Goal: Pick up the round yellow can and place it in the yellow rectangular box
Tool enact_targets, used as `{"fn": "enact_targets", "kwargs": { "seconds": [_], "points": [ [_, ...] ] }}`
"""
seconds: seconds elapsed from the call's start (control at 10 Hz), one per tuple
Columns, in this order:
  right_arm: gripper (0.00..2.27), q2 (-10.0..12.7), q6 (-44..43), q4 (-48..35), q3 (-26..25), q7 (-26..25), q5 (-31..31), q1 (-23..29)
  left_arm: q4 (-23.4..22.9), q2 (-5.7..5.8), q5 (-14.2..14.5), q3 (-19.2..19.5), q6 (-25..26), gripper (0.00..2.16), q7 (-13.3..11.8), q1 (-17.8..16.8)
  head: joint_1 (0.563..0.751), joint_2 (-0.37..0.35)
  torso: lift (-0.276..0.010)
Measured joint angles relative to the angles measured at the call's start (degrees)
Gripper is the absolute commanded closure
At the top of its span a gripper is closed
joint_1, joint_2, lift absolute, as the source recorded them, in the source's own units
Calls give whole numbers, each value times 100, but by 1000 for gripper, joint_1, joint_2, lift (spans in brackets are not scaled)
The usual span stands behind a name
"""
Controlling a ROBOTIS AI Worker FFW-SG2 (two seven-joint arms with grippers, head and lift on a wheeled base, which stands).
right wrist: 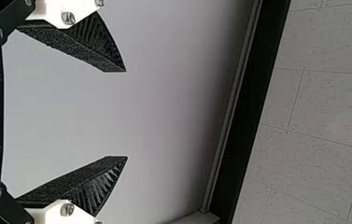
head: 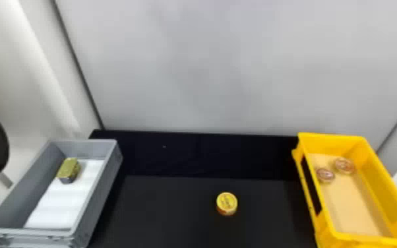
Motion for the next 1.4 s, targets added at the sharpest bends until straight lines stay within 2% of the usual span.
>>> {"fn": "enact_targets", "kwargs": {
  "seconds": [0.2, 0.5, 0.8, 1.0, 1.2, 1.4],
  "points": [
    [94, 0, 127, 3, -6, -35, 0, 21, -11, 2, 2, -1, 16, 140, -1, -3, 663, 54, -3],
    [96, 78, 1171, 25, -33, -318, -341, 262, -20, -40, 3, -19, 61, 140, -1, -2, 663, 54, -3],
    [96, 244, 1890, 334, -35, -269, -776, 829, -42, -62, 3, -52, 127, 140, -1, -25, 663, 54, -3],
    [102, 437, 2235, 624, -47, -149, -1156, 1038, -74, -60, 3, -73, 185, 140, -8, -59, 663, 54, -3],
    [110, 792, 3148, 929, -308, 458, -1428, 1142, -88, -65, 3, -125, 220, 140, -9, -108, 663, 54, -3],
    [110, 1116, 4420, 1170, -520, 1331, -1203, 1159, -89, -80, 3, -195, 234, 140, -9, -162, 663, 54, -3]
  ]
}}
